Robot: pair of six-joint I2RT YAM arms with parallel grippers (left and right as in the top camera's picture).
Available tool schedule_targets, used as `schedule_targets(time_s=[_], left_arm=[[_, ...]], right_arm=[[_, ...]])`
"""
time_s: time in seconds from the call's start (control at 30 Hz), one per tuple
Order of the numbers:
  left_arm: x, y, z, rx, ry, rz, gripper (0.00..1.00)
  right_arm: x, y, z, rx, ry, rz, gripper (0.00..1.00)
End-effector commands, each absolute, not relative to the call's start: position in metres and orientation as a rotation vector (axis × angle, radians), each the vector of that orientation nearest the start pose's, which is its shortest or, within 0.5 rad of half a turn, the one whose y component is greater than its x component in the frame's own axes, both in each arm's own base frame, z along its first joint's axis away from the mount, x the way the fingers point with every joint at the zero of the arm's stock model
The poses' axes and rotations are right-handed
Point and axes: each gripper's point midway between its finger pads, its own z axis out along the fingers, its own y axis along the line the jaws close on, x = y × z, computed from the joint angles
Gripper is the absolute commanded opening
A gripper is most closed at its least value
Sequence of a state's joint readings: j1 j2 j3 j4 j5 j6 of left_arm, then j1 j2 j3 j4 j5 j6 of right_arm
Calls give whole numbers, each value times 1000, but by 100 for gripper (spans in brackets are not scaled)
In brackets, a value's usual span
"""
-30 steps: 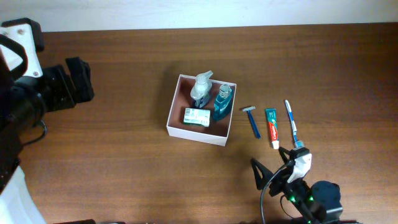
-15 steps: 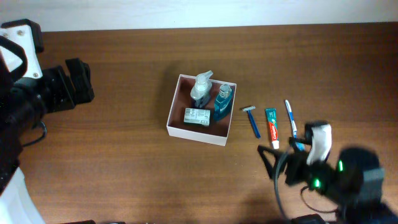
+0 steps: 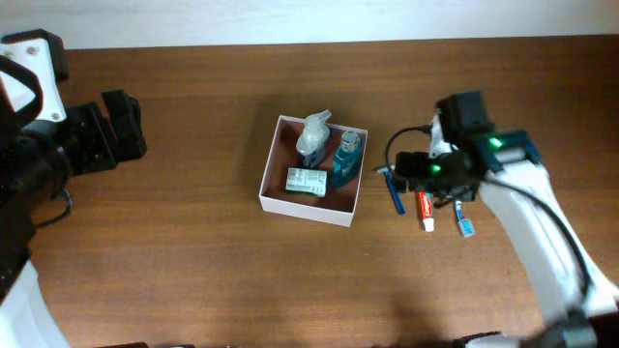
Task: Pack container
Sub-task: 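Reach right gripper to the blue razor and grasp it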
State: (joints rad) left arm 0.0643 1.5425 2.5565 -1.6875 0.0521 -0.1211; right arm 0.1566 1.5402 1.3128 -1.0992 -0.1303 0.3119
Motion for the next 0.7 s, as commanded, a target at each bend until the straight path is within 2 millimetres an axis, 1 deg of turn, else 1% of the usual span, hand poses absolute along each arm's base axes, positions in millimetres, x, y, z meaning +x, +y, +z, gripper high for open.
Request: schedule_targets(time_s=[0.0, 0.03, 0.07, 0.13, 0.2, 0.3, 0.33, 0.37, 0.43, 0.5, 0.57, 0.6, 0.63, 0.67], left_arm=[[279, 10, 467, -181, 2225, -85, 99], [279, 10, 467, -181, 2225, -86, 99], [279, 10, 467, -181, 2225, -85, 100], [279, 10, 467, -181, 2225, -86, 99], [279, 10, 467, -181, 2225, -86, 99], [279, 10, 467, -181, 2225, -86, 100], [279, 10, 467, -181, 2225, -85, 100], [279, 10, 467, -181, 2225, -85, 99], [279, 10, 467, -181, 2225, -85, 99], [279, 10, 467, -181, 2225, -85, 99], [279, 10, 467, -181, 2225, -86, 100], [279, 10, 467, -181, 2225, -86, 99], [279, 10, 467, -181, 2225, -85, 100], [279, 10, 467, -181, 2225, -86, 99]], right_arm=[[327, 76, 106, 245, 3015, 242, 91], [331, 79, 95, 222, 3029, 237, 90], [338, 83, 80, 198, 3045, 229, 88], [344, 85, 59, 188, 3071, 216, 79], [345, 85, 42, 194, 3106, 207, 71], [343, 85, 22, 201, 3154, 191, 52], [341, 85, 15, 205, 3172, 185, 48], [340, 84, 9, 208, 3189, 180, 48], [338, 84, 1, 210, 3209, 172, 47], [337, 84, -5, 212, 3222, 168, 42], [336, 84, -10, 213, 3230, 165, 32], [336, 84, -10, 214, 3233, 164, 20], [336, 84, -10, 213, 3232, 162, 12], [336, 83, -9, 214, 3231, 158, 9]])
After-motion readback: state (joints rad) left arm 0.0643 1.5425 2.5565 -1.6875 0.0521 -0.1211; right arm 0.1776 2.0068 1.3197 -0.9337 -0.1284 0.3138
